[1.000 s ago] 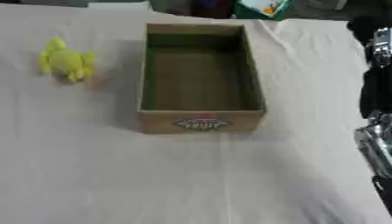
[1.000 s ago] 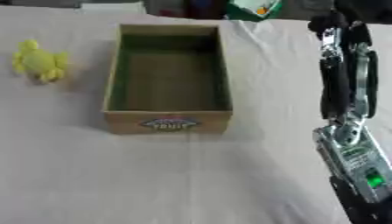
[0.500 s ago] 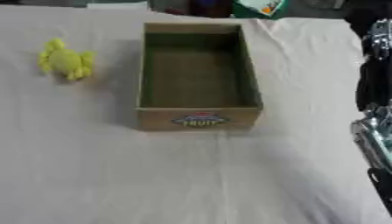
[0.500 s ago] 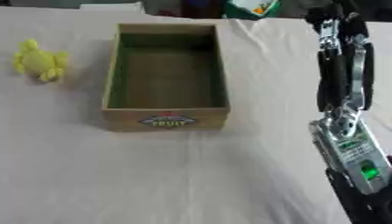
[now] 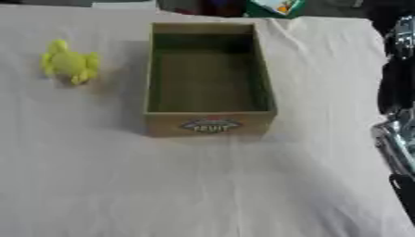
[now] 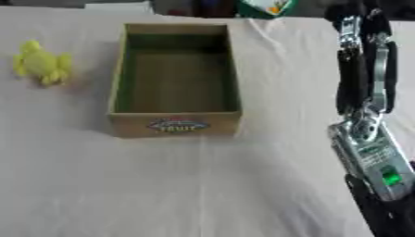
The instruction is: Pick up objects on the table and place them in the box.
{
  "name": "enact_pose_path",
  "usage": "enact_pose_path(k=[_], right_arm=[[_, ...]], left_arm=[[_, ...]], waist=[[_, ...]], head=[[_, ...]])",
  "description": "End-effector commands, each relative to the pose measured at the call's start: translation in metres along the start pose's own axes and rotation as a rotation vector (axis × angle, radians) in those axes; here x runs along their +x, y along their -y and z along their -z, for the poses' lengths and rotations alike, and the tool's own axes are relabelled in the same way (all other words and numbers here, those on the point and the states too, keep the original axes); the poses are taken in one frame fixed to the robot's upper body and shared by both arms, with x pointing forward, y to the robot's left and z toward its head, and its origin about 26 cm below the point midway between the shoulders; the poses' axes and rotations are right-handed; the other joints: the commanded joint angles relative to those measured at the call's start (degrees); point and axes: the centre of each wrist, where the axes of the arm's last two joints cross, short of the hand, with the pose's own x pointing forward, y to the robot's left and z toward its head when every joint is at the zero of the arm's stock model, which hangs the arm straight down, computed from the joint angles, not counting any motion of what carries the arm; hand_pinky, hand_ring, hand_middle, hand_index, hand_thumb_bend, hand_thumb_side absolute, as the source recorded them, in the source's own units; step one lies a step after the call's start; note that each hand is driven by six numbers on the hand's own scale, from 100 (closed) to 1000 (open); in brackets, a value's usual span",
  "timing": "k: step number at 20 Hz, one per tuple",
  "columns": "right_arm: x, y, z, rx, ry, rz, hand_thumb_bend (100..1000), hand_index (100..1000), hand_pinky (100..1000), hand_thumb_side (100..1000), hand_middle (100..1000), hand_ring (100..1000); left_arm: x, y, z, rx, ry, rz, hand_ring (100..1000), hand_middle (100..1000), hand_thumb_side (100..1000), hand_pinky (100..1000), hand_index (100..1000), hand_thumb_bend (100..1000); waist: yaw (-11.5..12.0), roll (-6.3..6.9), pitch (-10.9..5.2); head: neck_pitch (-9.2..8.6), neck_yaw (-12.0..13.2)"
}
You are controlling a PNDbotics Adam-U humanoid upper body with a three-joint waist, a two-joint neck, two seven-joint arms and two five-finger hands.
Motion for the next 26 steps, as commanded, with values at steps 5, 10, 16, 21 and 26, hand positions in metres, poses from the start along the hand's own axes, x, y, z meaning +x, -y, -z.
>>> enact_pose_path(k=[5,10,16,21,26], right_arm=[[0.008,0.003,0.007,0.025,0.040,-0.013,100,888,891,732,653,758],[0.008,0.002,0.006,0.034,0.034,-0.010,100,889,894,731,654,761],[0.008,0.000,0.005,0.046,0.027,-0.010,100,889,897,730,653,763],[0.008,0.000,0.005,0.047,0.026,-0.010,100,890,897,730,653,763],[0.008,-0.002,0.005,0.057,0.024,-0.001,100,890,898,730,653,763]], left_arm=[[-0.032,-0.018,0.022,-0.329,0.065,0.257,773,798,819,590,972,258],[-0.048,-0.018,0.033,-0.517,0.112,0.298,797,836,792,607,983,363],[-0.058,-0.009,0.044,-0.644,0.141,0.346,796,822,777,618,999,433],[-0.062,-0.004,0.049,-0.690,0.155,0.351,794,821,749,619,997,434],[-0.062,0.015,0.060,-0.764,0.184,0.353,794,825,731,619,998,433]], waist=[[-0.07,0.14,-1.10],[-0.40,0.19,-1.00],[-0.93,0.25,-0.81],[-1.06,0.23,-0.83],[-1.28,0.21,-0.99]], head=[[-1.39,0.14],[-1.47,0.61],[-1.88,0.99],[-1.94,1.13],[-2.24,1.67]])
